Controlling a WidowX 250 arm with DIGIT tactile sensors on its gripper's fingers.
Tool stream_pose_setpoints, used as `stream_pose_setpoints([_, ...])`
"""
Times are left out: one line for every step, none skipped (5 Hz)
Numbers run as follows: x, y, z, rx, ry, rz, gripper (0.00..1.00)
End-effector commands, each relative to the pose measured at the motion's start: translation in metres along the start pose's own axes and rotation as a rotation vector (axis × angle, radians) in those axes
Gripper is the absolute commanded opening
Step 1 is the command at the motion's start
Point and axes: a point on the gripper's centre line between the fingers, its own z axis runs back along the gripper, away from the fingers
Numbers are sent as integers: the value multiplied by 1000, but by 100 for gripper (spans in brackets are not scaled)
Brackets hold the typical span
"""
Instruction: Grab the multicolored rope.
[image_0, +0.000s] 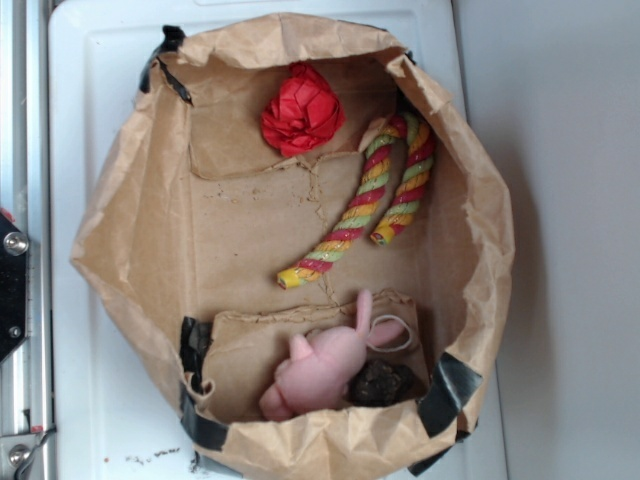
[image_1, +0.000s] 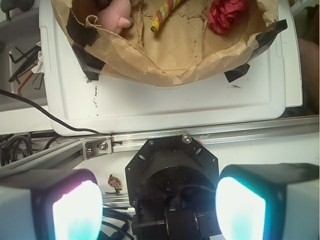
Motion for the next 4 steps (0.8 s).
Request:
stream_pose_setpoints([0, 0, 0, 0, 0, 0, 100])
stream_pose_setpoints([27, 1, -5, 13, -22, 97, 100])
stream_pose_setpoints([76, -1, -21, 29, -47, 162, 100])
stream_pose_setpoints([124, 8, -42, 19, -91, 178, 100])
